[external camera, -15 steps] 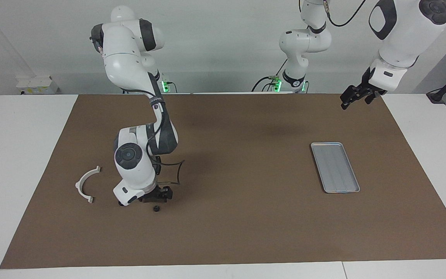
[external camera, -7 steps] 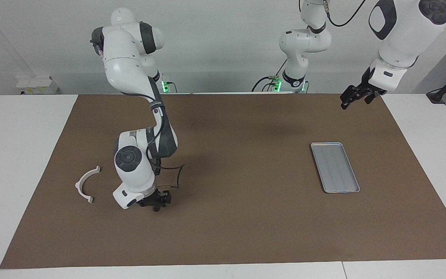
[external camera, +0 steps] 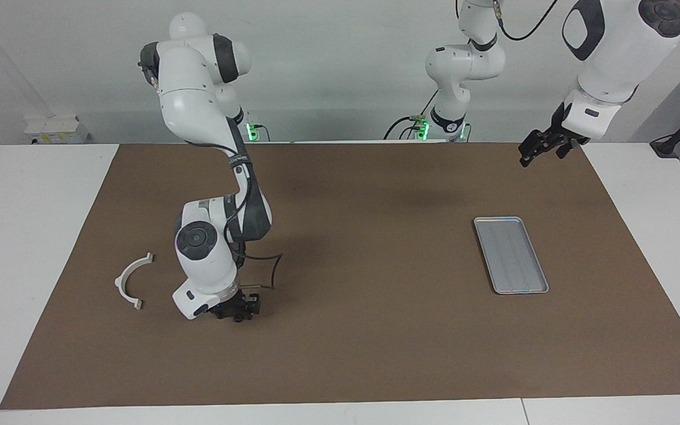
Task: Pick bearing gear from pile to tray
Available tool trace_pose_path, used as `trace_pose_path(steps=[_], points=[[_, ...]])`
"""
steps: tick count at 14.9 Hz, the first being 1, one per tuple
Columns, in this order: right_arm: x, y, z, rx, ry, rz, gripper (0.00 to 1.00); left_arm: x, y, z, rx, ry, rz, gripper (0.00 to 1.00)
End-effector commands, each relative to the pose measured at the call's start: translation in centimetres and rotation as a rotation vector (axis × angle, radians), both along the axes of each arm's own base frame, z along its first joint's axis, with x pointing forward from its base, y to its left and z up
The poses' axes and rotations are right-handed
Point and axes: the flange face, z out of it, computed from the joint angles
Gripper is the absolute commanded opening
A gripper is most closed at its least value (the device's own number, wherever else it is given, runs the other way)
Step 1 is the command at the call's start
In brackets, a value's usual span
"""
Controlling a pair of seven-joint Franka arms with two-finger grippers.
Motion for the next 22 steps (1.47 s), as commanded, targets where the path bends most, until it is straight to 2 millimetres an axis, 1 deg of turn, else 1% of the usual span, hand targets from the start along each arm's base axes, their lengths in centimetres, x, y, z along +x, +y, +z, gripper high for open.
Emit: trace_pose_path(steps=[1, 2, 4, 5, 6, 7, 8, 9, 10, 11, 12, 15, 17, 18, 19, 20, 22], points=[[0.7, 0.4, -0.2, 0.003, -0.038, -0.028, 0.75, -0.7, 0.2, 0.5, -0.012, 0.006, -0.005, 1.0], [0.7, 0.4, -0.1, 0.006, -0.039, -0.031, 0.73, -0.7, 0.2, 0.5, -0.012, 0.006, -0.007, 1.0], [0.7, 0.4, -0.2, 0.008, -0.038, -0.032, 0.56, -0.7, 0.1, 0.5, -0.012, 0.006, -0.008, 1.0], [0.7, 0.4, -0.2, 0.01, -0.04, -0.034, 0.54, -0.7, 0.1, 0.5, -0.012, 0.006, -0.008, 1.0], [0.7, 0.3, -0.2, 0.013, -0.041, -0.038, 0.49, -0.7, 0.1, 0.5, -0.012, 0.006, -0.008, 1.0], [0.8, 0.5, -0.1, 0.019, -0.052, -0.038, 0.43, -0.7, 0.1, 0.5, -0.012, 0.006, -0.008, 1.0], [0.9, 0.2, 0.0, 0.022, -0.061, -0.041, 0.35, -0.7, 0.1, 0.5, -0.012, 0.006, -0.008, 1.0], [0.9, -0.1, -0.1, 0.022, -0.059, -0.046, 0.3, -0.7, 0.1, 0.5, -0.012, 0.006, -0.008, 1.0], [0.9, -0.2, -0.2, 0.022, -0.059, -0.048, 0.23, -0.7, 0.1, 0.5, -0.012, 0.006, -0.008, 1.0], [0.8, -0.3, -0.3, 0.02, -0.058, -0.048, 0.09, -0.7, 0.2, 0.5, -0.012, 0.006, -0.007, 1.0], [0.8, -0.4, -0.2, 0.02, -0.058, -0.048, 0.0, -0.7, 0.1, 0.5, -0.012, 0.006, -0.008, 1.0], [0.8, -0.5, -0.4, 0.018, -0.054, -0.048, 0.0, -0.7, 0.1, 0.5, -0.012, 0.006, -0.008, 1.0], [0.7, -0.5, -0.1, 0.007, -0.04, -0.044, 0.0, -0.7, 0.1, 0.5, -0.012, 0.006, -0.008, 1.0], [0.5, -0.6, 0.0, -0.007, -0.01, -0.041, 0.0, -0.7, 0.1, 0.5, -0.012, 0.006, -0.008, 1.0], [0.1, -0.6, 0.4, -0.016, 0.033, -0.036, 0.0, -0.7, 0.1, 0.5, -0.012, 0.006, -0.008, 1.0], [0.3, -0.6, 2.3, -0.021, 0.047, -0.029, 0.0, -0.7, 0.1, 0.5, -0.012, 0.006, -0.008, 1.0], [-0.4, -0.4, 6.4, -0.029, 0.079, -0.01, 0.0, -0.7, 0.1, 0.5, -0.012, 0.006, -0.008, 1.0]])
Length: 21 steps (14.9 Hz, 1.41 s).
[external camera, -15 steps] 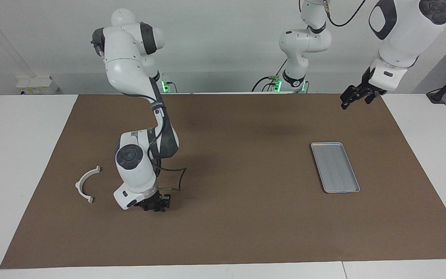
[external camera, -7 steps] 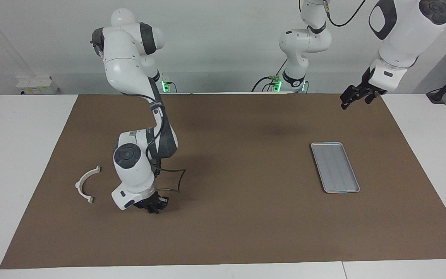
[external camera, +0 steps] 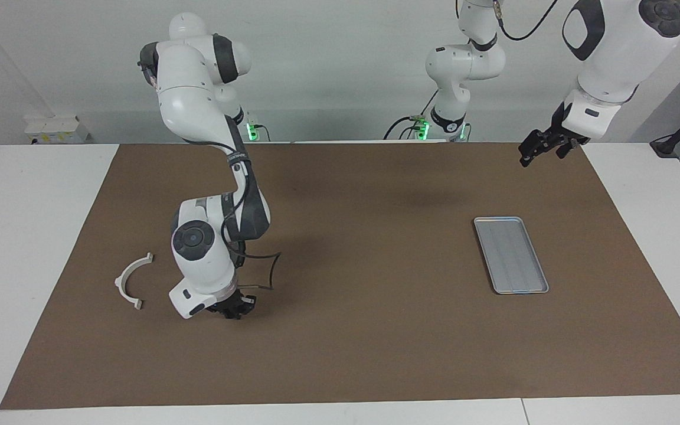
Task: Pick bearing gear from pile to tray
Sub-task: 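Carry the gear with the right gripper to the table centre and lower it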
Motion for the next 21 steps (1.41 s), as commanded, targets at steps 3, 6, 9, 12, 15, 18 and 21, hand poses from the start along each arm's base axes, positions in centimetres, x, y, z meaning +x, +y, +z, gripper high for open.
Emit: trace_pose_path(steps=[3, 6, 9, 12, 15, 18, 21], points=[[-3.5, 2.6, 12.6, -0.025, 0.047, 0.077, 0.0, -0.7, 0.1, 0.5, -0.012, 0.006, -0.008, 1.0], [-8.4, 7.5, 19.7, -0.006, 0.098, 0.027, 0.0, -0.7, 0.1, 0.5, -0.012, 0.006, -0.008, 1.0], [-13.0, 16.0, 22.6, 0.019, 0.101, -0.149, 0.0, -0.7, 0.1, 0.5, -0.012, 0.006, -0.008, 1.0], [-16.1, 23.9, 23.2, 0.086, 0.05, -0.346, 0.0, -0.7, 0.1, 0.5, -0.012, 0.006, -0.008, 1.0], [-18.4, 29.5, 21.9, 0.119, 0.023, -0.451, 0.0, -0.7, 0.1, 0.5, -0.012, 0.006, -0.008, 1.0], [-18.6, 32.2, 17.2, 0.115, 0.011, -0.516, 0.0, -0.7, 0.1, 0.5, -0.012, 0.006, -0.008, 1.0], [-19.8, 36.1, 10.7, 0.053, -0.019, -0.535, 0.0, -0.7, 0.2, 0.5, -0.012, 0.006, -0.007, 1.0]])
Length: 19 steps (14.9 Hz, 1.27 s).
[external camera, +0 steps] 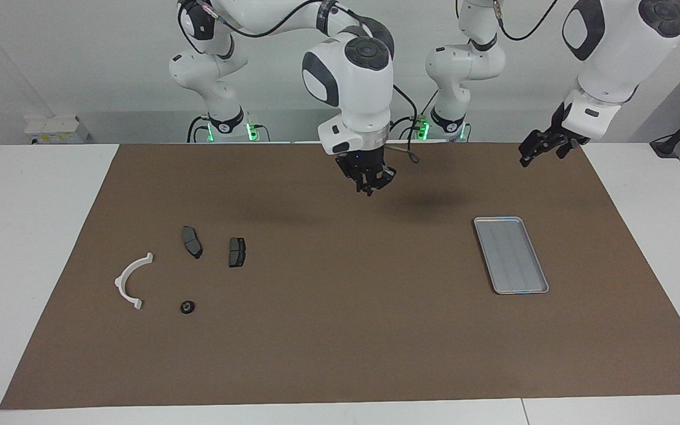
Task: Pick bearing gear from pile to tray
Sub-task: 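Carry the gear with the right gripper to the table centre and lower it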
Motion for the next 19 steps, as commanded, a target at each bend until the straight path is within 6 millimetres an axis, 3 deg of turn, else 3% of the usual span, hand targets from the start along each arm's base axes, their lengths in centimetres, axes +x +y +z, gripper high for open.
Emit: trace_pose_path(steps=[1, 4, 9, 14, 17, 19], points=[[-0.4, 3.1, -6.1, -0.05, -0.043, -0.044, 0.0, -0.7, 0.2, 0.5, -0.012, 0.006, -0.007, 1.0], [0.4, 4.0, -10.3, -0.035, -0.073, -0.056, 0.0, -0.7, 0.2, 0.5, -0.012, 0.006, -0.007, 1.0], [0.8, 4.0, -14.7, -0.017, -0.114, -0.045, 0.0, -0.7, 0.1, 0.5, -0.012, 0.006, -0.008, 1.0], [0.8, 3.5, -15.4, -0.027, -0.111, -0.045, 0.04, -0.7, 0.2, 0.5, -0.012, 0.006, -0.007, 1.0], [0.7, 3.3, -15.5, -0.041, -0.101, -0.046, 1.0, -0.7, 0.1, 0.5, -0.012, 0.006, -0.008, 1.0], [0.7, 3.1, -15.3, -0.072, -0.08, -0.042, 1.0, -0.7, 0.1, 0.5, -0.012, 0.006, -0.007, 1.0]])
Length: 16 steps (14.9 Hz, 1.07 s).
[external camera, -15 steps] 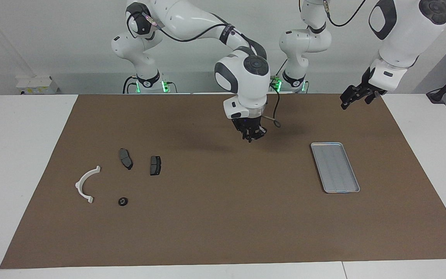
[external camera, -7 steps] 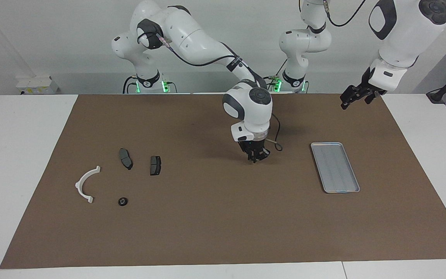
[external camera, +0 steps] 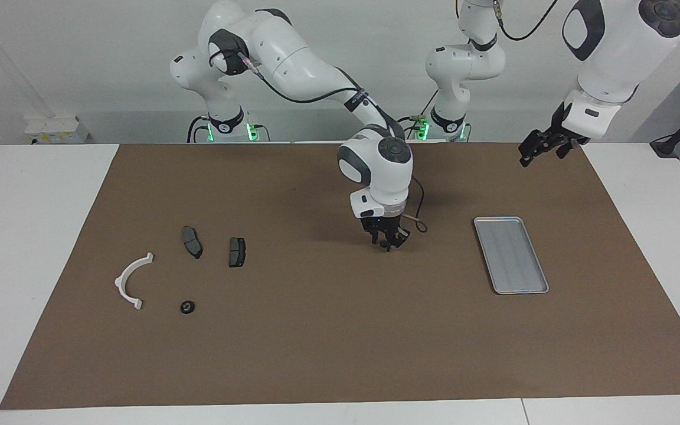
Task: Pick bearing gear from pile to tray
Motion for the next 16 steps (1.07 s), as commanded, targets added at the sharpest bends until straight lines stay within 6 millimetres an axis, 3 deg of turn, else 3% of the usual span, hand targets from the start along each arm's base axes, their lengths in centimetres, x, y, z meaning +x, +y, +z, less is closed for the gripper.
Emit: trace_pose_path(steps=[1, 4, 7, 9, 13, 15, 16], points=[[0.2, -1.4, 0.5, -0.067, 0.024, -0.006, 1.0, -0.7, 0.1, 0.5, -0.012, 0.006, -0.008, 1.0], [4.0, -4.8, 5.5, -0.08, 0.048, 0.043, 1.0, -0.7, 0.1, 0.5, -0.012, 0.006, -0.008, 1.0], [7.8, -11.7, 11.6, -0.067, 0.036, 0.223, 1.0, -0.7, 0.1, 0.5, -0.012, 0.006, -0.008, 1.0], [9.7, -17.4, 14.3, -0.085, 0.056, 0.395, 1.0, -0.7, 0.1, 0.5, -0.012, 0.006, -0.007, 1.0], [13.4, -29.7, 16.9, -0.096, 0.076, 0.636, 1.0, -0.8, -0.4, 0.1, -0.011, 0.008, -0.016, 1.0], [14.8, -35.9, 16.7, -0.098, 0.087, 0.74, 1.0, -0.4, -2.4, 0.2, -0.016, -0.044, -0.045, 1.0], [15.2, -38.5, 16.3, -0.097, 0.094, 0.781, 1.0, -0.3, -4.4, 0.1, -0.018, -0.069, -0.052, 1.0]])
